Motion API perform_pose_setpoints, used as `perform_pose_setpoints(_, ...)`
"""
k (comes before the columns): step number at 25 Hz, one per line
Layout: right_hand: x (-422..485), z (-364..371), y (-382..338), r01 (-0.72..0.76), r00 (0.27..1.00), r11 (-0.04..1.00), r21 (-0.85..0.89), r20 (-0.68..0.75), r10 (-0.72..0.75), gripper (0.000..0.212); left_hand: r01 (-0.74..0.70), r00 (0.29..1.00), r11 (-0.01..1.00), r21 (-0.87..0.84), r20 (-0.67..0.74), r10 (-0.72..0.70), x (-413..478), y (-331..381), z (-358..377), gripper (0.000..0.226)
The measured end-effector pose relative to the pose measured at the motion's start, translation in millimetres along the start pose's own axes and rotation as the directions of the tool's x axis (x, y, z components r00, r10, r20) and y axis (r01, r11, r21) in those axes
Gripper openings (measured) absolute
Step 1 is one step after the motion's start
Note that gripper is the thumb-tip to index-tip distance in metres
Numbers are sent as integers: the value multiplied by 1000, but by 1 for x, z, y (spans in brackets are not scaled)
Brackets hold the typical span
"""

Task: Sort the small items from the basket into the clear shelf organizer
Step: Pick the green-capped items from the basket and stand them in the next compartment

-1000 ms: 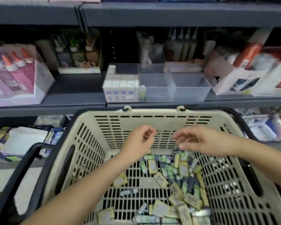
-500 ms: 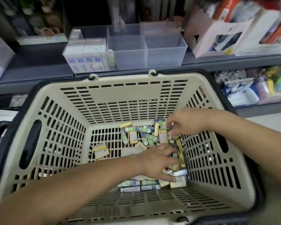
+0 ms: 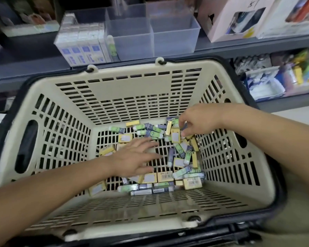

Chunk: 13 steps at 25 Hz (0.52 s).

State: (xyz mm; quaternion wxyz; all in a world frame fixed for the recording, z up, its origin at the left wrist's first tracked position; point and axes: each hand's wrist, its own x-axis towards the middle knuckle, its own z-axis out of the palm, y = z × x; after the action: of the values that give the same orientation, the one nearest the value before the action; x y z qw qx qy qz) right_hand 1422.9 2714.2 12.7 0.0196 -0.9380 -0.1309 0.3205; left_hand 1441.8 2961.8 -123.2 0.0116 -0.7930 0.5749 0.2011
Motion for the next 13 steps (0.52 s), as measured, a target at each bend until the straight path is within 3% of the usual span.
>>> perform_pose_setpoints(2, 1, 0, -1, 3, 1000, 1000, -7, 1, -3, 36, -182, 978, 979, 98, 125, 169, -6, 11, 9, 57)
perform_pose_setpoints(4, 1, 0, -1, 1, 1000, 1000, -13, -5, -2, 36, -208, 963, 966, 155, 205, 175, -18, 5, 12, 54)
perform_pose_setpoints(9, -3, 4, -12, 40, 998, 999, -6, 44, -40, 38, 53, 979, 991, 122, 190, -76, -47, -33, -10, 53)
perform_pose_setpoints(13, 6, 22, -37, 127, 978, 992, 5, 168, -126, 40, 153, 929, 980, 129, 319, -187, -55, -30, -26, 50)
